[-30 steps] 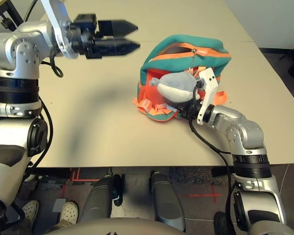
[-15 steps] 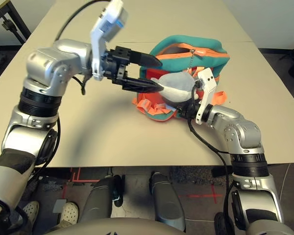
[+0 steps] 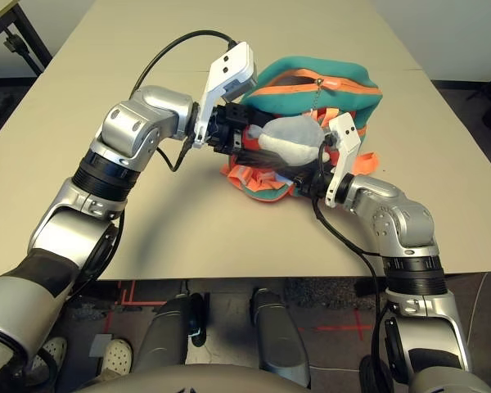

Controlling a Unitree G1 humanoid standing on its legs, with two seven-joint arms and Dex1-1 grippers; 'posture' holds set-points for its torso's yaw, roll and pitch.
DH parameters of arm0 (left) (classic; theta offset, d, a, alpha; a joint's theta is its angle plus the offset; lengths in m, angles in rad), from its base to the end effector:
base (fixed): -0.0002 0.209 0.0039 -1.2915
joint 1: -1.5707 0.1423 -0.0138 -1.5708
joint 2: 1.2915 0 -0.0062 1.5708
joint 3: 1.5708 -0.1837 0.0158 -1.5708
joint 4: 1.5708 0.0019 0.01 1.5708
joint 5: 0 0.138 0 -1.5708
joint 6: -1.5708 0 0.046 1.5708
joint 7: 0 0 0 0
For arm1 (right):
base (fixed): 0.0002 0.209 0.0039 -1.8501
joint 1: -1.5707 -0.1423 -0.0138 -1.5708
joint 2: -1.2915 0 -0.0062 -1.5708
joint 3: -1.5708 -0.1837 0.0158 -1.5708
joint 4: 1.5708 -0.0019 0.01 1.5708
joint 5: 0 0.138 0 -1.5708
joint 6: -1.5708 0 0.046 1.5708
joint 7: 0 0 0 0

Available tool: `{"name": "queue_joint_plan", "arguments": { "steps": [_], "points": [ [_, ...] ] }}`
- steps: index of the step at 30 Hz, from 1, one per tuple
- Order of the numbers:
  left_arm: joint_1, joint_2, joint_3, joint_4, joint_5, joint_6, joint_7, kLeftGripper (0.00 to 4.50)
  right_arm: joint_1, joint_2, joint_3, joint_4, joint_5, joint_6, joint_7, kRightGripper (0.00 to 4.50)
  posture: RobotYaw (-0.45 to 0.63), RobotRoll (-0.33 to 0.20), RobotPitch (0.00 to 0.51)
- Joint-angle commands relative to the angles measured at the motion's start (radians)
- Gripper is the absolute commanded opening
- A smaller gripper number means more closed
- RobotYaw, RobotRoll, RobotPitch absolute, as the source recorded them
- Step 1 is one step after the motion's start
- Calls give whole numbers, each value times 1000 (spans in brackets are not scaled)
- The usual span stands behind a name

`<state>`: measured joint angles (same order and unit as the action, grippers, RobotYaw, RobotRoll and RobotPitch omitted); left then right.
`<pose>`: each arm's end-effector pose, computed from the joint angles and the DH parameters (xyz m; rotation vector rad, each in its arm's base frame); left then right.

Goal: Put the pencil case into the backpack and zip it.

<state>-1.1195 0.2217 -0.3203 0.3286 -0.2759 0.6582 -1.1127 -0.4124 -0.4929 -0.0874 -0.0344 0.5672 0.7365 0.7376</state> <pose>0.3299 0.0662 0.2468 0.3210 0.1469 -1.5022 0.2662 -0.2228 0.1412 0.1539 0.2388 0.8300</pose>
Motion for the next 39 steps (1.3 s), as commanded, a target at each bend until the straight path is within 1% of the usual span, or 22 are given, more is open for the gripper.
{"name": "queue_joint_plan", "arguments": {
  "steps": [1, 10, 15, 16, 17, 22, 23, 26, 30, 33, 35, 39],
  "points": [
    [1, -5, 27, 1, -6, 9, 17, 4500, 25, 8, 40, 21, -18, 29, -5, 322, -150, 0, 165],
    [-10, 11, 103, -47, -73, 99, 20, 4500, 25, 13, 47, 30, -21, 26, 0, 322, -141, 0, 167],
    [5, 19, 90, -57, -71, 114, 20, 4500, 25, 15, 48, 30, -20, 26, 0, 322, -141, 0, 167],
    [8, 15, 87, -56, -68, 113, 27, 4328, 25, 15, 48, 30, -21, 25, 1, 322, -142, 0, 167],
    [11, 10, 86, -53, -67, 110, 32, 4500, 24, 16, 49, 30, -21, 25, 0, 322, -142, 0, 167],
    [19, -10, 91, -42, -73, 96, 37, 4500, 27, 16, 47, 28, -22, 24, -2, 322, -142, 0, 167],
    [19, -13, 95, -39, -75, 96, 38, 4100, 29, 16, 47, 27, -21, 24, -2, 322, -152, 0, 164],
    [21, -12, 93, -40, -76, 93, 30, 3112, 33, 15, 45, 24, -21, 25, -3, 322, -152, 0, 164],
    [22, -14, 95, -39, -78, 94, 33, 1530, 33, 16, 46, 27, -22, 24, -3, 322, -148, 0, 165],
    [23, -13, 98, -44, -81, 97, 35, 598, 30, 18, 49, 31, -23, 23, -2, 322, -143, 0, 165],
    [21, -8, 103, -51, -86, 102, 34, 223, 27, 19, 51, 34, -24, 22, -1, 322, -139, 0, 165],
    [-8, 13, 152, -73, -126, 138, 31, 160, 23, 20, 54, 40, -26, 19, 3, 322, -137, 0, 164]
  ]
}}
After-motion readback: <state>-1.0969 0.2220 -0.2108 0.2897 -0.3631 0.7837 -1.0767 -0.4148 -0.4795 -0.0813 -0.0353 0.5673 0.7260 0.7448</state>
